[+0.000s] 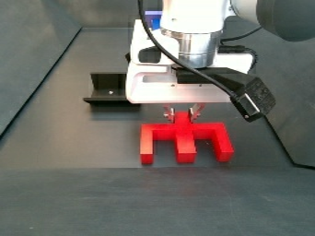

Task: Pick up the red object. Move up. Place the red object on the fixture. Regrasp the red object. Move to above the board. Insert the red object.
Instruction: Pick up the red object, then move up.

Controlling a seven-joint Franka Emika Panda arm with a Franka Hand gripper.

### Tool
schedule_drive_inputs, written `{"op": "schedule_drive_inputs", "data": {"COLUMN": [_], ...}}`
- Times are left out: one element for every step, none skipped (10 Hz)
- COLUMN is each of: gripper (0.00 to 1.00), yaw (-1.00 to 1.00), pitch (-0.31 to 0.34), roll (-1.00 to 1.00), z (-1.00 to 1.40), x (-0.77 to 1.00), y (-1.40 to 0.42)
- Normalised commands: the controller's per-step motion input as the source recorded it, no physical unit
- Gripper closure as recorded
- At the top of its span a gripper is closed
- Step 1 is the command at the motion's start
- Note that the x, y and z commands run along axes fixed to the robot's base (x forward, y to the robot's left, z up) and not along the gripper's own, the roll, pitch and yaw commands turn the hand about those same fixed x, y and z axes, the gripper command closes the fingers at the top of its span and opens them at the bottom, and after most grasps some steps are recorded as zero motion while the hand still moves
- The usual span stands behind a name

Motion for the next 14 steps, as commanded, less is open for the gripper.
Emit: {"op": "schedule_drive_inputs", "data": {"gripper": [1.0,1.0,1.0,1.0,1.0,1.0,1.0,1.0,1.0,1.0,1.0,1.0,1.0,1.0], "yaw": [0.0,0.0,0.0,0.0,0.0,0.0,0.0,0.0,0.0,0.0,0.0,0.0,0.0,0.02], "pitch": [0.0,0.0,0.0,0.0,0.0,0.0,0.0,0.0,0.0,0.0,0.0,0.0,0.0,-0.009], "roll": [0.0,0.0,0.0,0.0,0.0,0.0,0.0,0.0,0.0,0.0,0.0,0.0,0.0,0.01], "z": [0.0,0.0,0.0,0.0,0.0,0.0,0.0,0.0,0.0,0.0,0.0,0.0,0.83,0.84], "x": [0.0,0.0,0.0,0.0,0.0,0.0,0.0,0.0,0.0,0.0,0.0,0.0,0.0,0.03], "y": [0.0,0.0,0.0,0.0,0.0,0.0,0.0,0.0,0.0,0.0,0.0,0.0,0.0,0.04]}}
